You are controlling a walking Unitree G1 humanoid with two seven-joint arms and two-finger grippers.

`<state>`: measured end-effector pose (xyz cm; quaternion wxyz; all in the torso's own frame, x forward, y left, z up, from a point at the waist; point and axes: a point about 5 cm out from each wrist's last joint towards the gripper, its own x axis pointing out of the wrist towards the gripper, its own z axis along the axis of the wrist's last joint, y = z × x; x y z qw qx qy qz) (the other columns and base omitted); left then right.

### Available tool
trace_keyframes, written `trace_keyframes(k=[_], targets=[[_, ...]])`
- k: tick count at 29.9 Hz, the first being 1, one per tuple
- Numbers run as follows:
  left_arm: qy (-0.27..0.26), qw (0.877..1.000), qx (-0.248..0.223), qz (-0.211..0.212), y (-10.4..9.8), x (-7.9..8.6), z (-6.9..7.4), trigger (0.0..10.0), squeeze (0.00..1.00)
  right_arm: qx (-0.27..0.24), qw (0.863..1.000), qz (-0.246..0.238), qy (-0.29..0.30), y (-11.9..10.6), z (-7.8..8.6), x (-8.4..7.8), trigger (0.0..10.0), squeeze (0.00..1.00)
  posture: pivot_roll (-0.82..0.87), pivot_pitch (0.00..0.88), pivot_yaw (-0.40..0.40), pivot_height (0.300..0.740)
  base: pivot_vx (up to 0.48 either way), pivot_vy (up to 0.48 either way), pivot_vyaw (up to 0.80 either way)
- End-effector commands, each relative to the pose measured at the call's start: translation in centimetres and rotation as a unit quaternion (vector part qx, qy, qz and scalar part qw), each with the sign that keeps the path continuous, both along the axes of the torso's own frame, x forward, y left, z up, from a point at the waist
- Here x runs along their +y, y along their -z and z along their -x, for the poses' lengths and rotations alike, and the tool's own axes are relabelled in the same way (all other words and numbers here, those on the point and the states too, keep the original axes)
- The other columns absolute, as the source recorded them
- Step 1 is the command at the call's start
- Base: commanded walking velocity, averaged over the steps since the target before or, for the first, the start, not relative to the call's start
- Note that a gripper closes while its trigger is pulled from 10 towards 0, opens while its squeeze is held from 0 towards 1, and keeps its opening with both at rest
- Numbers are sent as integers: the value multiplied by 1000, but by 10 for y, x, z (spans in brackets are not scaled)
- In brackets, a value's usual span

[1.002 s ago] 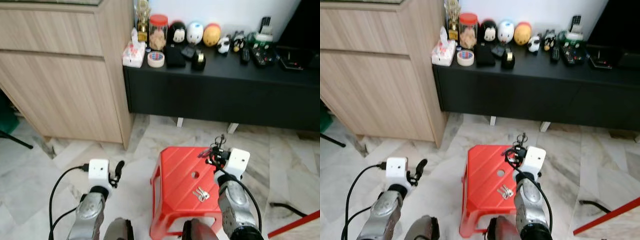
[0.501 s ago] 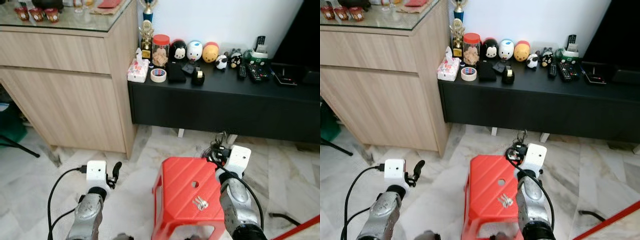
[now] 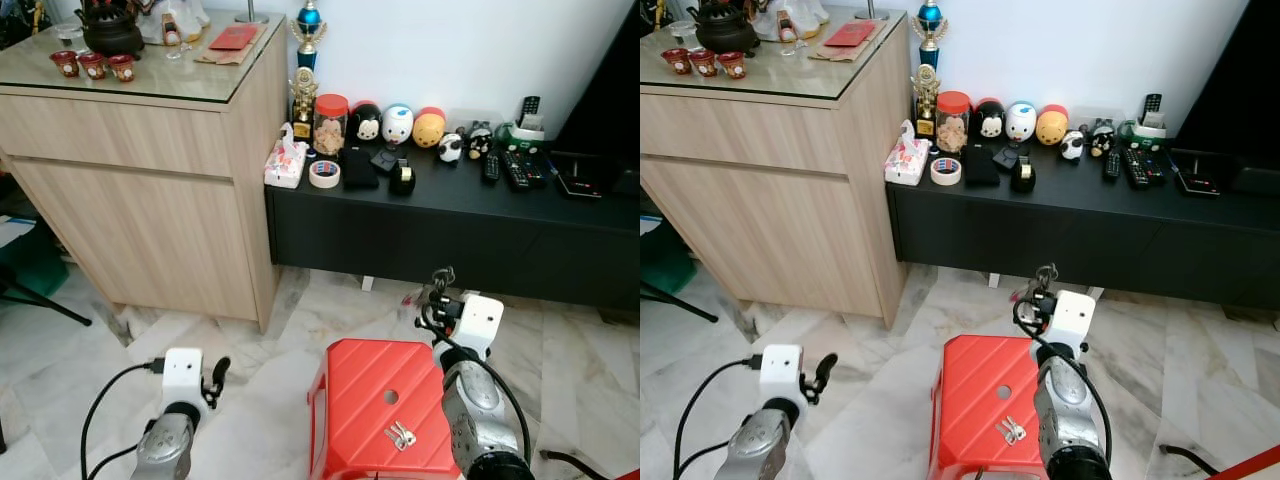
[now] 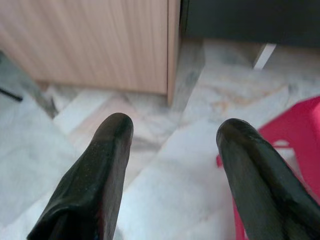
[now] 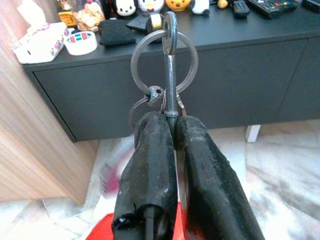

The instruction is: Hang keys on a hook

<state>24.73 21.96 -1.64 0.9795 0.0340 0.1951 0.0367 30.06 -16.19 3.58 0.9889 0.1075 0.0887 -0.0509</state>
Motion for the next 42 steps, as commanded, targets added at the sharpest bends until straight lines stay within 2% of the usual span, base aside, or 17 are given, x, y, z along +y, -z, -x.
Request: trace_keyframes(k=[1,5,11,15,20,32,42], targets=[[-15,1000,25,-6,9,8,11,10000,0,4,1000,-19,21,2,3,-7,10000,0,27,0,-76,740,0,0,0],[-21,999,46,-4,16,12,19,10000,0,7,1000,-10,21,3,3,-7,10000,0,24,0,-71,740,0,0,0],[-29,995,96,23,31,12,34,10000,0,5,1000,-9,28,1,2,-7,10000,0,10,0,-56,740,0,0,0],[-30,993,111,16,35,11,39,10000,0,6,999,-8,32,2,3,-8,10000,0,12,0,-50,740,0,0,0],[-58,989,134,18,42,16,50,10000,0,14,999,-14,37,6,6,-7,10000,0,10,0,-49,740,0,0,0],[-56,989,135,21,42,15,49,10000,0,7,999,-13,30,3,3,-2,10000,0,17,0,-50,740,0,0,0],[-66,990,126,21,38,19,44,10000,0,4,999,-5,36,-1,0,-5,10000,0,20,0,-57,740,-72,0,0]])
